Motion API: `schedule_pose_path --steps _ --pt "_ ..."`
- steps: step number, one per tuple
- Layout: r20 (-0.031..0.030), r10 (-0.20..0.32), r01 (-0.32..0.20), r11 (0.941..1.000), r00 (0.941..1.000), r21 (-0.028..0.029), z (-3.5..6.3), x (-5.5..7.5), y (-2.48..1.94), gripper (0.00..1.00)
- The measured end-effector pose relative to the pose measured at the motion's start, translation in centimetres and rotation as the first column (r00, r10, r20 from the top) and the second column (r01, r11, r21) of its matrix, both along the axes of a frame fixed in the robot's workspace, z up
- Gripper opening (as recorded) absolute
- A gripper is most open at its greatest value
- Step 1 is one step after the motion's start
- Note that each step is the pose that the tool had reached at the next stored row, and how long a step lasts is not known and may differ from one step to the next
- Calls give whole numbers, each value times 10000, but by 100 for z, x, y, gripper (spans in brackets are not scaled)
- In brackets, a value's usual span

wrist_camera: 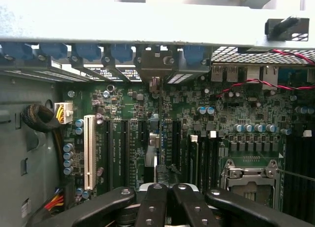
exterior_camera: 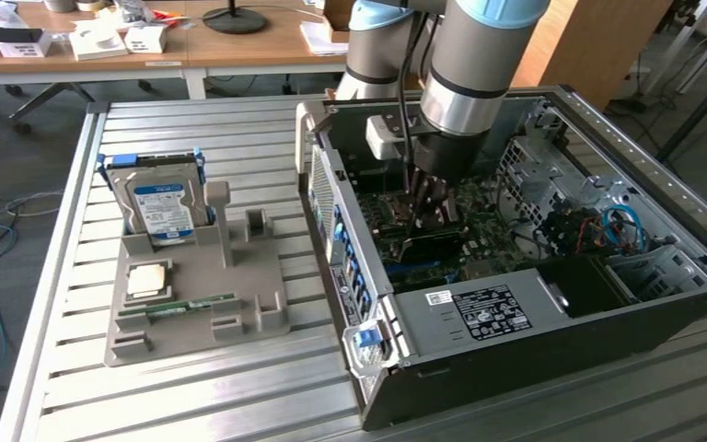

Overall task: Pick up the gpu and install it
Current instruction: 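Press down on the gpu until it lock into place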

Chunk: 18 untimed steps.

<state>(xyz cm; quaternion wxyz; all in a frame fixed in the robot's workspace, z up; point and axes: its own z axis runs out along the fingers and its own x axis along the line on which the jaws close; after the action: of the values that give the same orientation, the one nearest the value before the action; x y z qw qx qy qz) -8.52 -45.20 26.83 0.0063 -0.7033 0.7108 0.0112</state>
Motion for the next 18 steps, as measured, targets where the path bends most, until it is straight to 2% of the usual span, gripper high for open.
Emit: schedule_pose_path --steps 18 --pt "0 0 0 10000 10000 0 -26 -4 0 11"
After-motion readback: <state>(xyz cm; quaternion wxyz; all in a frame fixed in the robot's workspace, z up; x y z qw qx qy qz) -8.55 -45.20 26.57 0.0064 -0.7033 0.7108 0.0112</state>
